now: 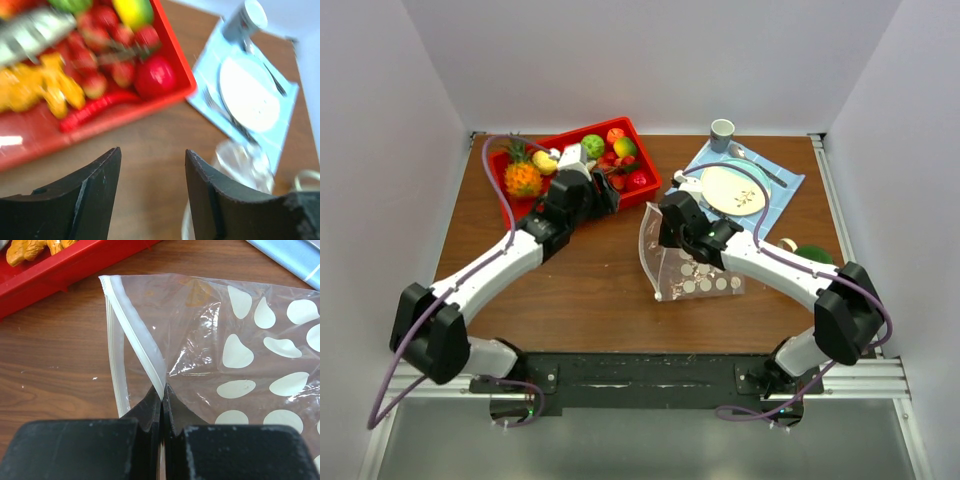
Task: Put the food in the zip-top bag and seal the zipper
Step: Pick up the fake fruit from the bin.
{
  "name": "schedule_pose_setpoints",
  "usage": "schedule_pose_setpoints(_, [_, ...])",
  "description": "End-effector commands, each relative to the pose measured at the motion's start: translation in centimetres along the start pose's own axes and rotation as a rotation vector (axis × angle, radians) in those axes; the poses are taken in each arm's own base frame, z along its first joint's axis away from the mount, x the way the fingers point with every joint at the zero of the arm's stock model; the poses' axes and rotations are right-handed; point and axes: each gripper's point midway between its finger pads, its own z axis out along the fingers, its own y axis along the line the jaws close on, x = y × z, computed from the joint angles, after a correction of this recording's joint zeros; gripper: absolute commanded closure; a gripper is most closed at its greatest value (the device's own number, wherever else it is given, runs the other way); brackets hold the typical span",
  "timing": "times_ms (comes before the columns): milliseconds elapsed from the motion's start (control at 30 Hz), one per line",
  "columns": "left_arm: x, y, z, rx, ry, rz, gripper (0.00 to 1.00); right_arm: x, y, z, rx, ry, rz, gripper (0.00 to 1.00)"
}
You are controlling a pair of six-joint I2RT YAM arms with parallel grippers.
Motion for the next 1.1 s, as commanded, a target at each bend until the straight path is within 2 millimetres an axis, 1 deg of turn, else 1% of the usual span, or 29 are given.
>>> schedule_pose_setpoints(0, [-7.3,1.0,3.7,-0.024,-0.159,0.065,0.43,-1.1,0.4,-0.3,-0.025,-0.034,0.033,1.0])
schedule_pose_setpoints(33, [-7.8,1.3,4.5,-0.024,-0.164,0.066,0.46,-1.0,0.2,-0.3,-0.023,-0.032,0.039,1.0])
schedule_pose_setpoints(67, [-8.6,1.9,5.4,-0.026,-0.17,0.083,0.47,-1.0,0.3,-0.5,-0.028,-0.032,0.038,1.0])
schedule_pose_setpoints(100, [-9.1,1.6,6.9,-0.015,-0.175,0.091,0.48,-0.9,0.3,-0.5,-0.03,-0.03,0.039,1.0])
schedule_pose_setpoints(167, [-9.8,1.4,8.4,-0.008,-0.185,0.134,0.5,-0.8,0.1,-0.5,-0.028,-0.024,0.037,1.0])
schedule_pose_setpoints(200, [-10.0,0.9,9.7,0.015,-0.188,0.154,0.5,-0.7,0.1,-0.6,-0.028,-0.022,0.038,1.0])
schedule_pose_setpoints(300, [-9.8,0.5,11.4,0.035,-0.182,0.206,0.51,-0.6,0.0,-0.7,-0.024,-0.016,0.033,1.0])
schedule_pose_setpoints(500, [-8.6,0.4,13.5,0.035,-0.178,0.286,0.51,-0.5,-0.1,-0.4,-0.014,-0.006,0.016,1.0])
schedule_pose_setpoints(533, [-8.2,-0.1,13.7,0.039,-0.178,0.305,0.49,-0.6,-0.1,-0.3,-0.012,-0.008,0.017,1.0])
schedule_pose_setpoints(633, [-7.3,-0.6,15.0,0.025,-0.169,0.369,0.45,-0.6,0.1,-0.3,-0.018,-0.004,0.015,1.0])
schedule_pose_setpoints(700, [-7.0,0.0,16.0,-0.023,-0.162,0.395,0.44,-0.6,0.2,-0.3,-0.021,-0.002,0.016,1.0])
schedule_pose_setpoints(767, [-6.7,0.3,16.5,-0.049,-0.16,0.414,0.44,-0.7,0.3,-0.3,-0.024,-0.001,0.016,1.0])
schedule_pose_setpoints(800, [-6.6,1.0,16.8,-0.092,-0.164,0.418,0.44,-0.7,0.3,-0.3,-0.025,0.0,0.016,1.0])
schedule_pose_setpoints(867, [-6.5,1.5,17.0,-0.134,-0.172,0.433,0.44,-0.8,0.3,-0.3,-0.023,-0.002,0.015,1.0])
schedule_pose_setpoints(900, [-6.5,2.3,17.2,-0.181,-0.18,0.44,0.44,-0.8,0.4,-0.3,-0.025,-0.002,0.017,1.0])
schedule_pose_setpoints(1067, [-6.4,3.6,17.7,-0.255,-0.199,0.476,0.44,-0.9,0.3,-0.3,-0.021,-0.002,0.01,1.0])
